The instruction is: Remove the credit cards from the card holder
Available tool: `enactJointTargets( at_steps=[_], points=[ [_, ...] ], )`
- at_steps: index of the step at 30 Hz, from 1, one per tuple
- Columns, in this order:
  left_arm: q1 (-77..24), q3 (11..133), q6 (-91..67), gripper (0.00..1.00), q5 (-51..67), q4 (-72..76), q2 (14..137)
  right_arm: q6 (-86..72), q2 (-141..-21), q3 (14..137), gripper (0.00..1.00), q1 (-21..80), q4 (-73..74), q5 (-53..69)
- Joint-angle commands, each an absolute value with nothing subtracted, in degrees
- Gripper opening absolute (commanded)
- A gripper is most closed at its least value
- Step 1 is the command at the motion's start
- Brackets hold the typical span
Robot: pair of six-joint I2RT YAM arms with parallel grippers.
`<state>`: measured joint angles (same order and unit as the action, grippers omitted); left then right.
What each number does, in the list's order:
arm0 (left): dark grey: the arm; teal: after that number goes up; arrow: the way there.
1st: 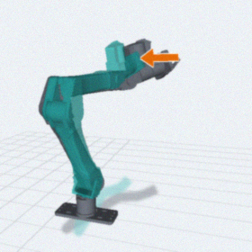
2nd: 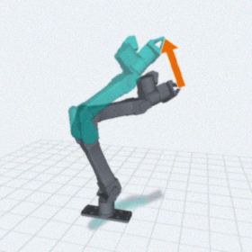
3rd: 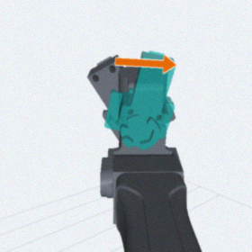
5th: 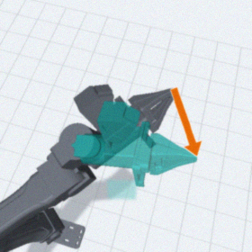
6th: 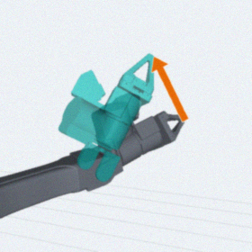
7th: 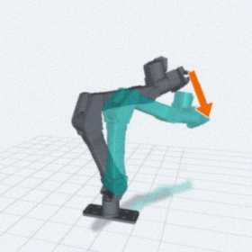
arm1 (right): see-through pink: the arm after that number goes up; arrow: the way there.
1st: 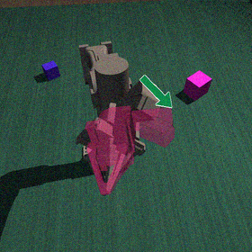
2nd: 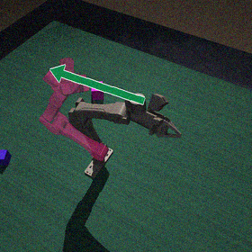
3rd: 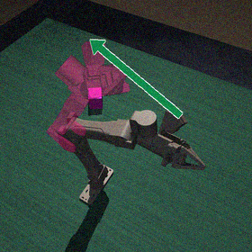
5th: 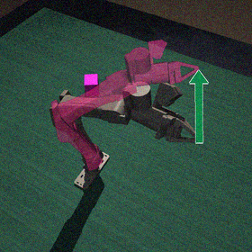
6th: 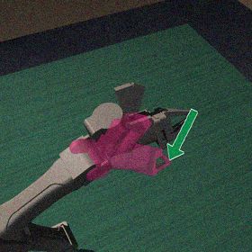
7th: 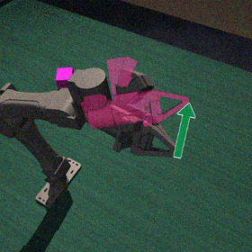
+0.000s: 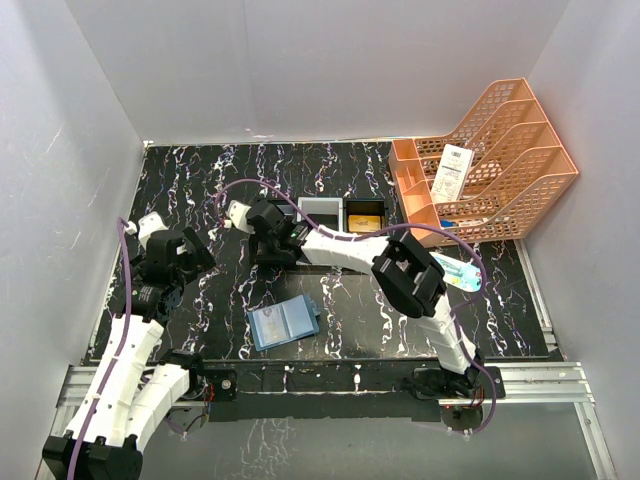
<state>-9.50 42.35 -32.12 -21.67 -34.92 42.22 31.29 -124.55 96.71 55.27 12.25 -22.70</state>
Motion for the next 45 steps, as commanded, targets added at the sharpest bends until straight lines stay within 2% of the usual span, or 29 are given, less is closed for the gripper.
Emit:
enactJointTargets(
  at_steps=[1,22,25,45],
  points=[
    [-9.23,43.57,-32.14,0.99,-22.94,-35.30,41.32,35.33,-126.27,101.61,0.00,53.53,8.55,-21.21],
    [-9.23,43.46,-32.08,0.99,-22.68,-35.31,41.53,43.50,-132.53,106.08,0.00,51.86,10.20,-19.73],
    [-9.23,43.43,-32.12,0.99,-22.64,-35.26,41.72,43.70,-132.71,106.17,0.04,51.83,9.77,-20.07],
    [-9.23,43.41,-31.99,0.99,-22.07,-35.12,42.37,44.31,-133.29,106.42,0.11,51.77,9.58,-20.19]
  ],
)
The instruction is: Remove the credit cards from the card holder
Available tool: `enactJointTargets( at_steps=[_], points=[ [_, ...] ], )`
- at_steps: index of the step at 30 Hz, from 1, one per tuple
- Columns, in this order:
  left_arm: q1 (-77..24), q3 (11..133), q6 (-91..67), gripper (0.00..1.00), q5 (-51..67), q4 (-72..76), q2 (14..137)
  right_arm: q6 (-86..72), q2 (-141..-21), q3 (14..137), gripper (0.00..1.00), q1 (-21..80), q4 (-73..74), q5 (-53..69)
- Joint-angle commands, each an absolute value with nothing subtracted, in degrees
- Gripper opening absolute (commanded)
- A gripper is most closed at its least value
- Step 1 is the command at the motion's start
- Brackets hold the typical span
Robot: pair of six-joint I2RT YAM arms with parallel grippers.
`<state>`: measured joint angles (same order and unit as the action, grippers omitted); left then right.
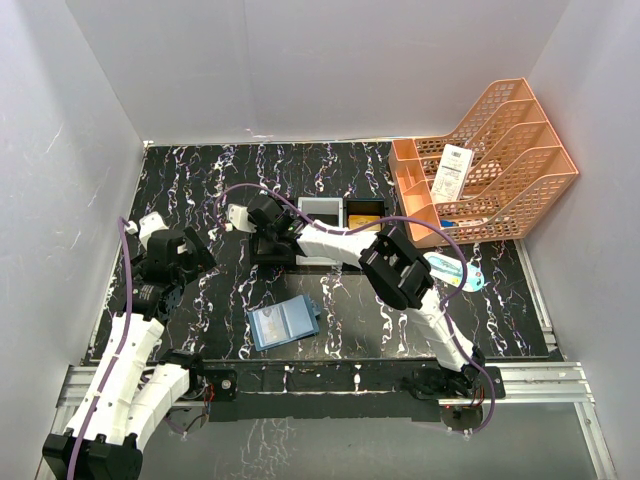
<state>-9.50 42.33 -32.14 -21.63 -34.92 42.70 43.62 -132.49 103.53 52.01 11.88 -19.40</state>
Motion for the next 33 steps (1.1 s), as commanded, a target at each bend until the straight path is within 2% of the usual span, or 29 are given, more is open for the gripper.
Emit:
enactJointTargets(
  at_steps=[1,10,19,23,33],
  points=[
    [-9.23,43.36,-31.91,0.99,-21.87,-35.07,42.36,44.19,-133.37,106.37,0.11,51.77,9.50,-20.33],
    [-9.23,43.34,-31.89,0.99,-21.54,-35.01,42.90,42.90,-133.62,106.37,0.21,51.77,9.40,-21.37],
    [-9.21,43.20,-31.64,0.99,-21.11,-34.77,43.15,42.41,-132.86,105.64,0.44,51.68,8.75,-20.98],
    [-9.21,43.23,-31.57,0.99,-20.96,-34.73,43.32,42.03,-132.20,105.53,0.51,51.38,8.79,-19.69],
    [-9.23,43.10,-31.46,0.99,-20.49,-34.71,43.76,40.86,-131.98,105.67,0.61,50.81,9.03,-18.85]
  ],
)
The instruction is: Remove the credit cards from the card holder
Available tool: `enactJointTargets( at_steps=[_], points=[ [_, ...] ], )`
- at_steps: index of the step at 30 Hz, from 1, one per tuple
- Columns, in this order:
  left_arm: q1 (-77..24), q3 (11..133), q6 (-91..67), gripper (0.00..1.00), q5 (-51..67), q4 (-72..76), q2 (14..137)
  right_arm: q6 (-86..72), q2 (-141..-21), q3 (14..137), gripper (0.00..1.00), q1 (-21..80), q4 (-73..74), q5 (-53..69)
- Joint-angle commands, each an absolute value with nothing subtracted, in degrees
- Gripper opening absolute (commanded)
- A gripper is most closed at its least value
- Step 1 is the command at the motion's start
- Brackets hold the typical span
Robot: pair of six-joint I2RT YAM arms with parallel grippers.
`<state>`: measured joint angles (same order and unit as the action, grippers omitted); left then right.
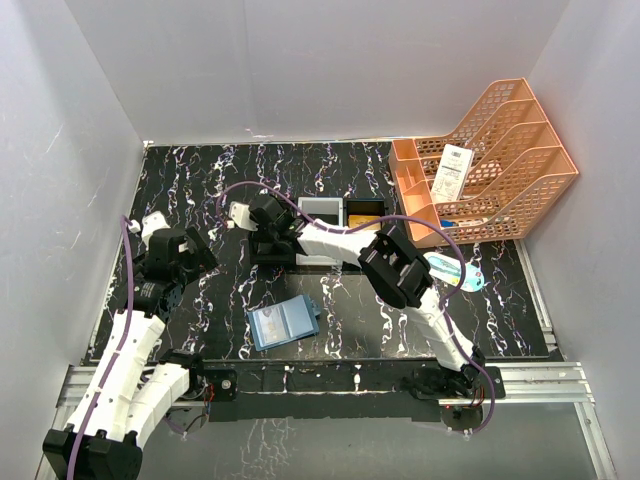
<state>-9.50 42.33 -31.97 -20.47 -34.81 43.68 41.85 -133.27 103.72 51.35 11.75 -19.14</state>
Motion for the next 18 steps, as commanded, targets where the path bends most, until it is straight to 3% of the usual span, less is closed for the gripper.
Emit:
enactJointTargets(
  at_steps=[1,8,18],
  points=[
    [-9.23,43.10,-31.46,0.99,-20.48,-34.67,43.76,40.73,-132.07,105.71,0.62,50.80,9.12,-18.91],
    [-9.22,43.11,-31.45,0.99,-20.39,-34.67,43.90,35.63,-131.60,107.98,0.72,50.43,11.23,-15.96],
    [-9.21,43.22,-31.41,0.99,-20.39,-34.70,44.12,29.42,-125.68,106.83,0.77,50.05,9.68,-13.70]
  ],
)
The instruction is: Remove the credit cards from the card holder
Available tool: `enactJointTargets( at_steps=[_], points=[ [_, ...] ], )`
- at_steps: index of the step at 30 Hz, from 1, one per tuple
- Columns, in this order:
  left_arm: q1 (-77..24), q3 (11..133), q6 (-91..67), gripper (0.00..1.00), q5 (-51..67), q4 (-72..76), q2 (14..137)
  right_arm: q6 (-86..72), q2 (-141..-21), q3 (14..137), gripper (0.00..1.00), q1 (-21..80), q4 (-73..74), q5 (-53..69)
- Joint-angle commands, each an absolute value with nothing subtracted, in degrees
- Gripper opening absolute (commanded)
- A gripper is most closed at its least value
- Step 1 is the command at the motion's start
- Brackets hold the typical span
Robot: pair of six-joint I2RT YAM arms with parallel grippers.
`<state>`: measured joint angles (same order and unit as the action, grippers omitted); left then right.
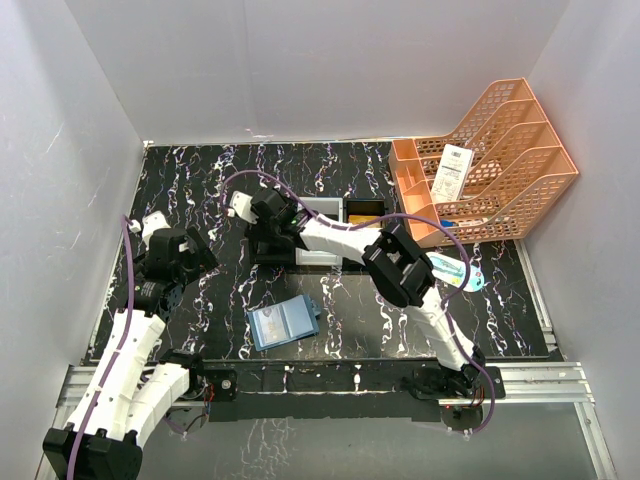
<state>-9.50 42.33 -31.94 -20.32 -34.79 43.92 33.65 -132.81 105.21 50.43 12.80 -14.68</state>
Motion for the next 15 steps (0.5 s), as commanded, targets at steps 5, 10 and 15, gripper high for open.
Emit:
enactJointTargets(
  at_steps=[5,10,15],
  points=[
    [-9.23,43.29,-31.55,0.99,-20.78,-34.87,43.93,20.86,-118.43,101.28,0.82,49.98,4.24,-14.24],
    [-9.23,43.24,-31.64,0.99,-20.83,-34.88,43.86,6.45,-109.44,92.13,0.95,49.97,-0.61,-17.72],
    [-9.23,43.25,-31.50,0.99,-20.69,-34.89,44.01,-6.41,-98.27,81.15,0.95,50.00,-3.75,-15.54]
  ],
)
